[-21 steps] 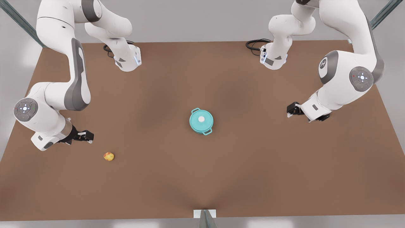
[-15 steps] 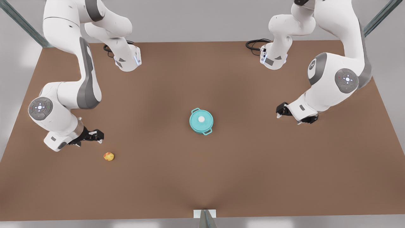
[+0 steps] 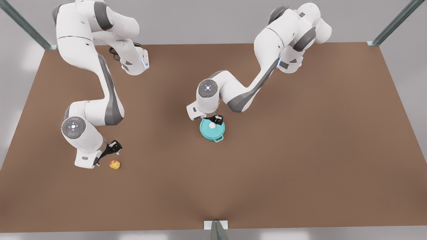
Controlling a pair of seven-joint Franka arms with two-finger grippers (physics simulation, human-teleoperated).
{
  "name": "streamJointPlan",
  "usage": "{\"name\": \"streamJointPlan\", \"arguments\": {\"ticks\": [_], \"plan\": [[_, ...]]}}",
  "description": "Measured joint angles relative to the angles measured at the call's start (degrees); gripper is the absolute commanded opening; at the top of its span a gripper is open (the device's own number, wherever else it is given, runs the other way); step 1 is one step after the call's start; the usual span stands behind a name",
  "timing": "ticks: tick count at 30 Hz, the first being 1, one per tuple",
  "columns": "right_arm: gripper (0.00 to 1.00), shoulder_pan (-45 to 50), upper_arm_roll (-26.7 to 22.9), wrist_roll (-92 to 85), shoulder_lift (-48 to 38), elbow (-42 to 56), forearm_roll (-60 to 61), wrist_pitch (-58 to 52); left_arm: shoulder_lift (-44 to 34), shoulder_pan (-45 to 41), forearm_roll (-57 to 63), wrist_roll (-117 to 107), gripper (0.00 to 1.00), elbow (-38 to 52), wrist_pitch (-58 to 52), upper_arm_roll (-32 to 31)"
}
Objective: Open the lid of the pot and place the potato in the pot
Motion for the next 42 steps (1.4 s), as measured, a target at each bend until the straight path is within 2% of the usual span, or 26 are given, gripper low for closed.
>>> {"name": "streamJointPlan", "arguments": {"ticks": [9,11,13,19,20,23,24,27,32,36,39,40,42], "plan": [[1.00,-0.7,-0.2,-6.7,7.4,-2.2,-0.6,5.1,6.2,0.5,4.9,-13.2,1.00,-1.8,7.0,0.4],[1.00,-0.7,-0.3,-7.8,8.3,-3.4,-0.6,6.5,3.5,0.0,5.7,-15.6,1.00,-9.8,10.0,0.2],[1.00,-1.1,-0.4,-8.8,9.4,-4.0,-0.6,7.5,2.1,-0.5,6.2,-18.0,1.00,-14.1,13.4,0.1],[1.00,-3.1,-0.2,-11.3,12.0,-2.5,-0.4,8.7,2.2,-0.6,6.9,-23.8,1.00,-15.6,18.9,0.1],[1.00,-3.4,-0.1,-11.6,12.5,-2.2,-0.4,8.8,2.2,-0.6,7.0,-24.6,0.94,-15.7,19.4,0.1],[1.00,-4.6,0.5,-12.5,13.7,-2.1,-0.2,8.9,2.1,-0.5,7.1,-26.8,0.46,-15.7,20.3,0.2],[1.00,-5.1,1.0,-12.8,13.9,-2.1,-0.2,9.0,1.9,-0.5,7.2,-27.4,0.39,-15.7,20.4,0.2],[1.00,-6.1,1.6,-13.7,14.1,-2.7,-0.1,9.9,1.5,-0.6,7.5,-29.3,0.31,-15.4,20.6,0.2],[1.00,-8.2,3.2,-15.2,14.3,-3.0,-0.1,12.3,1.8,2.0,7.7,-31.8,0.30,-8.8,18.1,0.6],[1.00,-8.1,3.6,-16.4,14.4,-4.8,-0.3,14.6,4.9,14.2,7.4,-30.3,0.31,-4.5,15.3,1.0],[1.00,-7.9,3.7,-17.0,14.0,-5.6,-0.4,15.7,10.0,18.9,7.4,-28.0,0.31,-3.8,16.5,1.8],[1.00,-8.0,3.7,-17.3,13.6,-5.9,-0.5,16.0,11.1,19.4,7.4,-27.2,0.37,-3.7,17.2,2.3],[1.00,-8.0,3.7,-17.7,12.9,-6.6,-0.5,16.4,12.1,19.8,7.3,-25.5,0.59,-3.7,18.4,2.7]]}}
